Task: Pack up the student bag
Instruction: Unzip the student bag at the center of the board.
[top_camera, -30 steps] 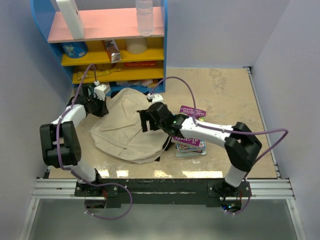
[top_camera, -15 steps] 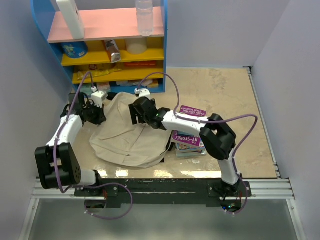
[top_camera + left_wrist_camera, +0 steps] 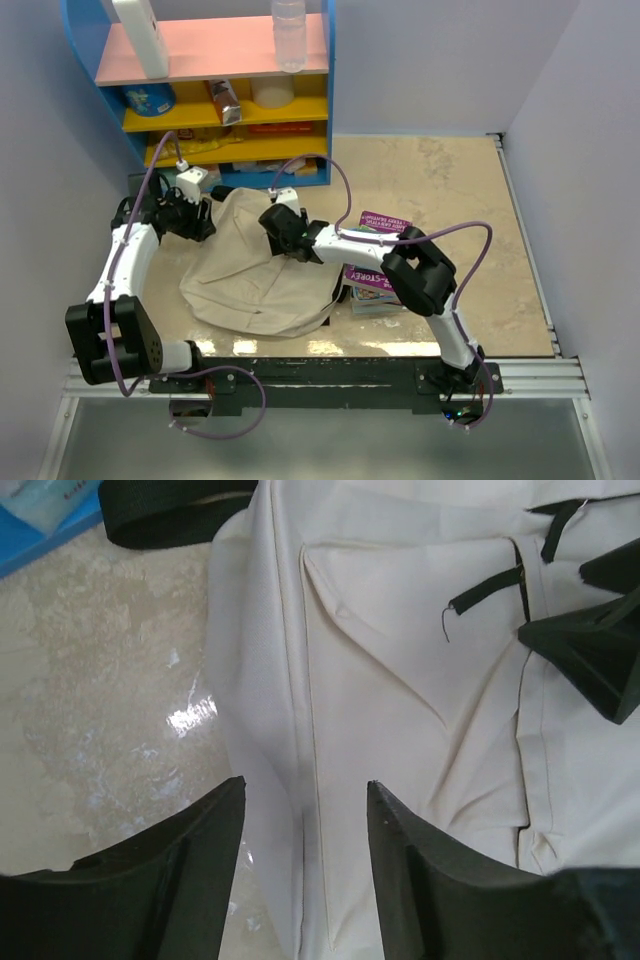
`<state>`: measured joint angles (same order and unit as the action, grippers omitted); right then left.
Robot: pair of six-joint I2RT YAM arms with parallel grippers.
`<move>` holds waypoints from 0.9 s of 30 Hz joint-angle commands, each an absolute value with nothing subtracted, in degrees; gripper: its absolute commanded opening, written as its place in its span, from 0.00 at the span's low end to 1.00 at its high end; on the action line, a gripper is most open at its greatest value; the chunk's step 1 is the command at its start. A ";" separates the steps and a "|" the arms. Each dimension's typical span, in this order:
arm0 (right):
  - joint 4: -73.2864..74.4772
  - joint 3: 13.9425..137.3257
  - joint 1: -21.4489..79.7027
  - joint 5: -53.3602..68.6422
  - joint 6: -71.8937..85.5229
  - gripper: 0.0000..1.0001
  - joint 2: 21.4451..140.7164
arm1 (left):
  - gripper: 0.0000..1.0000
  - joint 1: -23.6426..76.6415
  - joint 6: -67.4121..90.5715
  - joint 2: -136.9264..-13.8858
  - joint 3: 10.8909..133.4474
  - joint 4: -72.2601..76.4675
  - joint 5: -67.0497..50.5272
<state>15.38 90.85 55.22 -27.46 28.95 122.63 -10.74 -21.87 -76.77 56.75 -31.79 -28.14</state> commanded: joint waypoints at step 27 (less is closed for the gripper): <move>13.27 75.24 54.84 -29.00 34.19 0.17 111.18 | 0.41 2.90 -18.72 -87.36 47.90 -12.48 -21.80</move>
